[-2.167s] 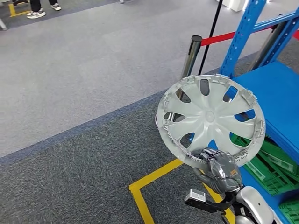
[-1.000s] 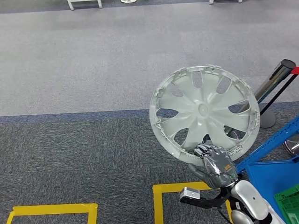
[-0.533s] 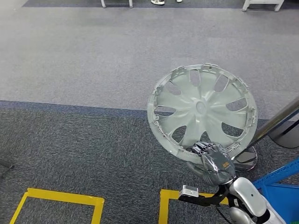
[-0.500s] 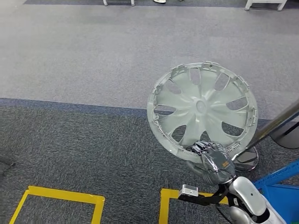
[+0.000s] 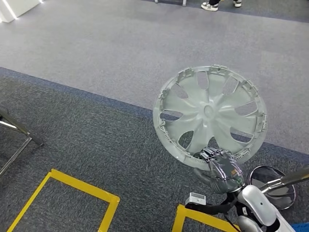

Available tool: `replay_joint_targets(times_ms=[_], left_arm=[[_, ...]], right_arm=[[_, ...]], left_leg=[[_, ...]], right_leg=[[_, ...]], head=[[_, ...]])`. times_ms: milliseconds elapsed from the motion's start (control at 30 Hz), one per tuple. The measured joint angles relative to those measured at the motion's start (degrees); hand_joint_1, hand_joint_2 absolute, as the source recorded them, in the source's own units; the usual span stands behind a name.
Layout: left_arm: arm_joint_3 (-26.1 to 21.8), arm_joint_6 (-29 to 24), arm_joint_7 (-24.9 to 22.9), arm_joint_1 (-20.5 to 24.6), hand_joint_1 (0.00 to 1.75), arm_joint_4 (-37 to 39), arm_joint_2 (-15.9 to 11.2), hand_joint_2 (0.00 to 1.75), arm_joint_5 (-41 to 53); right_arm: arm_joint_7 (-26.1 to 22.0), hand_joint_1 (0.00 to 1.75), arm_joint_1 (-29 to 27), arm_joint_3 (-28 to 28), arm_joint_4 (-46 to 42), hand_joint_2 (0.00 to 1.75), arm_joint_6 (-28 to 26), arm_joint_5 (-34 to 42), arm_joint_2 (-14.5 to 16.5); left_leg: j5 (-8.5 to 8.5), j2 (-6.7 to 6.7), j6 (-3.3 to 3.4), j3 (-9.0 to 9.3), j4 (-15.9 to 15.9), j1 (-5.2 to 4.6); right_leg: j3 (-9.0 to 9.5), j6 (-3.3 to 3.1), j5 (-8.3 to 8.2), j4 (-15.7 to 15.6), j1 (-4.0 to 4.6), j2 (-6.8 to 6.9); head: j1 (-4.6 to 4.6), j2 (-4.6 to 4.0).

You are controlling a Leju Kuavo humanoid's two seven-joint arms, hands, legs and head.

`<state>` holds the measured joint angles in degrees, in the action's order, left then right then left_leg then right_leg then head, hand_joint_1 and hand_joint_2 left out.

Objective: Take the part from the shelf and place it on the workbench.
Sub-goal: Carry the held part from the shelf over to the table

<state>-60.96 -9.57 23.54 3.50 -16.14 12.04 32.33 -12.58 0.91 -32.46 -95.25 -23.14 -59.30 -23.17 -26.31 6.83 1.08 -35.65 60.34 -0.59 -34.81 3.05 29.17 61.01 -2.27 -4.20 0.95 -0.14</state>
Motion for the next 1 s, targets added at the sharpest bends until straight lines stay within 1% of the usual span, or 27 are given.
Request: replay_joint_targets(times_ms=[67, 100, 133, 200, 233, 267, 300, 333, 367, 400, 433, 467, 500, 567, 600, 633, 667, 700, 733, 767, 800, 833, 867, 900, 933, 967, 1000], left_arm=[[0.00, -0.03, -0.02, -0.25, 0.00, 0.02, -0.03, 1.75, 0.00], [0.00, -0.04, -0.02, -0.35, 0.00, 0.03, -0.04, 1.75, 0.00], [0.00, -0.05, -0.02, -0.36, 0.00, 0.03, -0.04, 1.75, 0.00], [0.00, -0.06, -0.02, -0.21, 0.00, 0.04, -0.02, 1.75, 0.00], [0.00, -0.05, -0.02, -0.14, 0.00, 0.05, -0.01, 1.75, 0.01], [0.00, -0.04, -0.03, -0.12, 0.00, 0.07, -0.01, 1.75, 0.02], [0.00, -0.02, -0.03, -0.16, 0.00, 0.09, 0.00, 1.75, 0.03], [0.00, 0.01, -0.04, -0.20, 0.00, 0.11, 0.01, 1.75, 0.04], [0.00, 0.05, -0.04, -0.23, 0.00, 0.12, 0.01, 1.75, 0.05], [0.00, 0.08, -0.04, -0.23, 0.00, 0.12, 0.00, 1.75, 0.06], [0.00, 0.09, -0.04, -0.16, 0.00, 0.12, -0.01, 1.75, 0.07], [0.00, 0.05, -0.04, -0.04, 0.00, 0.12, -0.01, 1.75, 0.06], [0.00, -0.04, -0.04, 0.04, 0.00, 0.12, -0.01, 1.75, 0.03], [-0.05, -0.38, 0.12, 0.10, 0.00, 0.13, 0.05, 1.75, -0.21], [-0.09, -0.62, 0.30, 0.08, 0.00, 0.14, 0.11, 1.75, -0.41], [-0.14, -0.88, 0.49, 0.17, 0.00, 0.16, 0.17, 1.75, -0.61], [-0.18, -1.10, 0.63, 0.33, 0.00, 0.19, 0.24, 1.75, -0.80], [-0.22, -1.31, 0.71, 0.51, 0.00, 0.23, 0.33, 1.75, -0.98], [-0.29, -1.47, 0.69, 0.68, 0.00, 0.27, 0.42, 1.75, -1.13], [-0.38, -1.57, 0.63, 0.78, 0.00, 0.31, 0.51, 1.75, -1.26], [-0.50, -1.68, 0.54, 0.83, 0.00, 0.34, 0.59, 1.75, -1.34], [-0.65, -1.76, 0.43, 0.83, 0.00, 0.38, 0.59, 1.75, -1.39], [-0.82, -1.82, 0.33, 0.83, 0.00, 0.42, 0.55, 1.75, -1.41], [-0.98, -1.87, 0.24, 0.81, 0.00, 0.46, 0.51, 1.75, -1.42], [-1.10, -1.93, 0.19, 0.83, 0.00, 0.50, 0.45, 1.75, -1.42], [-1.20, -1.98, 0.15, 0.85, 0.00, 0.53, 0.41, 1.75, -1.42], [-1.25, -2.02, 0.13, 0.83, 0.00, 0.56, 0.38, 1.75, -1.42]], right_arm=[[-0.05, 1.75, 0.09, -0.10, 0.04, 1.75, 0.02, 0.01, 0.00], [-0.01, 1.75, 0.13, -0.10, 0.04, 1.75, 0.02, 0.02, 0.00], [0.06, 1.75, 0.12, -0.07, 0.04, 1.75, 0.02, 0.04, 0.00], [0.15, 1.75, 0.04, -0.02, 0.04, 1.75, 0.02, 0.03, 0.00], [0.13, 1.75, 0.04, -0.03, 0.05, 1.75, 0.02, 0.02, 0.00], [0.08, 1.75, 0.07, -0.05, 0.08, 1.75, 0.02, 0.01, 0.00], [0.02, 1.75, 0.10, -0.07, 0.11, 1.75, 0.03, 0.01, 0.00], [-0.05, 1.75, 0.15, -0.09, 0.14, 1.75, 0.04, 0.04, 0.03], [-0.12, 1.75, 0.19, -0.11, 0.17, 1.75, 0.06, 0.09, 0.05], [-0.20, 1.75, 0.25, -0.13, 0.19, 1.75, 0.09, 0.14, 0.08], [-0.28, 1.75, 0.34, -0.14, 0.22, 1.75, 0.14, 0.28, 0.11], [-0.39, 1.75, 0.51, -0.11, 0.29, 1.75, 0.21, 0.49, 0.11], [-0.61, 1.75, 0.81, -0.09, 0.41, 1.75, 0.33, 0.84, 0.11], [-1.53, 1.75, 1.85, -0.09, 0.79, 1.75, 0.68, 2.10, 0.11], [-2.16, 1.75, 2.55, -0.08, 1.08, 1.75, 0.90, 2.85, 0.09], [-2.76, 1.75, 3.31, -0.07, 1.42, 1.75, 1.08, 3.57, 0.07], [-3.24, 1.75, 4.04, -0.05, 1.85, 1.75, 1.25, 4.09, 0.04], [-3.58, 1.75, 4.68, -0.05, 2.38, 1.75, 1.40, 4.42, 0.01], [-3.84, 1.75, 5.19, -0.11, 2.89, 1.75, 1.54, 4.60, 0.01], [-4.04, 1.75, 5.55, -0.23, 3.42, 1.75, 1.66, 4.67, 0.01], [-4.17, 1.75, 5.87, -0.44, 3.96, 1.75, 1.77, 4.73, 0.02], [-4.26, 1.75, 6.21, -0.71, 4.44, 1.75, 1.84, 4.76, 0.02], [-4.30, 1.75, 6.60, -0.98, 4.91, 1.75, 1.88, 4.79, 0.02], [-4.25, 1.75, 7.00, -1.21, 5.34, 1.75, 1.89, 4.84, 0.02], [-4.20, 1.75, 7.35, -1.39, 5.74, 1.75, 1.89, 4.90, 0.02], [-4.15, 1.75, 7.59, -1.51, 6.09, 1.75, 1.87, 4.94, 0.02], [-4.16, 1.75, 7.71, -1.58, 6.36, 1.75, 1.84, 4.98, 0.02]], left_leg=[[0.08, 0.77, -0.43, -0.31, 0.05, 0.16], [-0.26, -0.11, -0.68, -0.51, 0.54, 0.10], [-1.16, -1.62, -0.95, -1.18, 2.03, 0.05], [-4.28, -5.08, -1.44, -4.07, 8.25, 0.06], [-5.81, -5.81, -1.55, -5.93, 12.01, 0.21], [-6.64, -6.07, -1.57, -7.33, 14.78, 0.32], [-6.49, -6.15, -1.49, -7.93, 15.86, 0.38], [-5.24, -6.25, -1.31, -7.44, 14.71, 0.36], [-3.26, -6.63, -1.00, -6.00, 11.70, 0.23], [-1.34, -7.78, -0.56, -4.13, 7.81, -0.07], [-0.04, -9.05, -0.14, -2.40, 4.25, -0.51], [0.54, -10.15, 0.21, -1.28, 1.86, -0.92], [0.49, -10.77, 0.47, -0.80, 0.67, -1.28], [0.41, -9.84, 0.93, -0.59, -0.05, -1.44], [0.56, -9.16, 1.19, -0.33, -0.54, -1.34], [0.74, -8.55, 1.50, -0.04, -0.98, -1.16], [0.93, -7.93, 1.76, 0.25, -1.39, -0.91], [0.96, -7.29, 1.91, 0.33, -1.50, -0.83], [0.94, -6.59, 2.05, 0.34, -1.49, -0.76], [0.90, -5.79, 2.11, 0.37, -1.46, -0.73], [0.85, -4.94, 2.13, 0.43, -1.43, -0.72], [0.78, -4.08, 2.11, 0.49, -1.37, -0.70], [0.69, -3.23, 2.02, 0.55, -1.22, -0.65], [0.50, -2.42, 1.84, 0.55, -0.98, -0.58], [0.29, -1.64, 1.61, 0.38, -0.59, -0.60], [0.17, -0.88, 1.35, 0.08, -0.22, -0.59], [0.13, -0.20, 1.09, -0.24, 0.04, -0.53]], right_leg=[[0.32, -0.75, -0.01, -0.24, 0.09, 1.05], [0.51, -1.13, -0.02, -0.35, 0.10, 1.67], [0.73, -1.48, 0.02, -0.47, 0.14, 2.41], [1.08, -2.04, 0.24, -0.60, 0.38, 3.96], [1.18, -2.22, 0.37, -0.60, 0.54, 4.75], [1.28, -2.33, 0.50, -0.60, 0.66, 5.48], [1.43, -2.38, 0.64, -0.60, 0.76, 6.19], [1.65, -2.40, 0.82, -0.60, 0.86, 6.89], [1.97, -2.36, 1.04, -0.61, 0.94, 7.59], [2.32, -2.27, 1.29, -0.64, 1.00, 8.29], [2.63, -2.05, 1.56, -0.65, 1.14, 8.94], [2.84, -1.81, 1.77, -0.71, 1.26, 9.56], [2.98, -1.55, 1.93, -0.79, 1.35, 10.15], [3.26, -0.99, 2.16, -1.10, 1.32, 11.23], [3.33, -0.74, 2.44, -0.96, 1.20, 10.82], [2.98, -0.55, 3.05, -0.08, 1.10, 9.68], [2.04, -0.44, 4.06, 1.83, 1.05, 8.09], [0.44, -0.44, 5.35, 4.89, 1.01, 6.32], [-1.72, -0.43, 6.71, 8.58, 1.04, 5.23], [-3.78, -0.38, 7.50, 11.75, 1.06, 4.69], [-5.27, -0.33, 7.36, 13.51, 1.07, 4.45], [-5.78, -0.28, 6.09, 13.20, 1.05, 4.34], [-5.19, -0.24, 3.84, 10.76, 0.98, 4.10], [-3.96, -0.19, 1.54, 7.23, 0.81, 3.24], [-2.59, -0.18, 0.01, 3.89, 0.58, 1.86], [-1.42, -0.28, -0.74, 1.43, 0.38, 0.66], [-0.73, -0.42, -0.70, 0.15, 0.27, -0.22]], head=[[-0.05, 0.00], [-0.22, 0.00], [-0.36, 0.00], [-0.68, 0.01], [-0.70, 0.01], [-0.73, 0.01], [-0.73, 0.01], [-0.74, 0.01], [-0.74, 0.01], [-0.72, 0.01], [-0.74, 0.01], [-0.75, 0.00], [-0.74, 0.00], [-0.79, 0.00], [-0.73, 0.00], [-0.68, -0.01], [-0.50, -0.02], [-0.29, -0.02], [-0.18, -0.02], [-0.06, -0.02], [-0.05, -0.02], [-0.05, -0.02], [-0.04, -0.02], [-0.04, -0.02], [-0.04, -0.02], [-0.07, -0.02], [-0.08, -0.02]])
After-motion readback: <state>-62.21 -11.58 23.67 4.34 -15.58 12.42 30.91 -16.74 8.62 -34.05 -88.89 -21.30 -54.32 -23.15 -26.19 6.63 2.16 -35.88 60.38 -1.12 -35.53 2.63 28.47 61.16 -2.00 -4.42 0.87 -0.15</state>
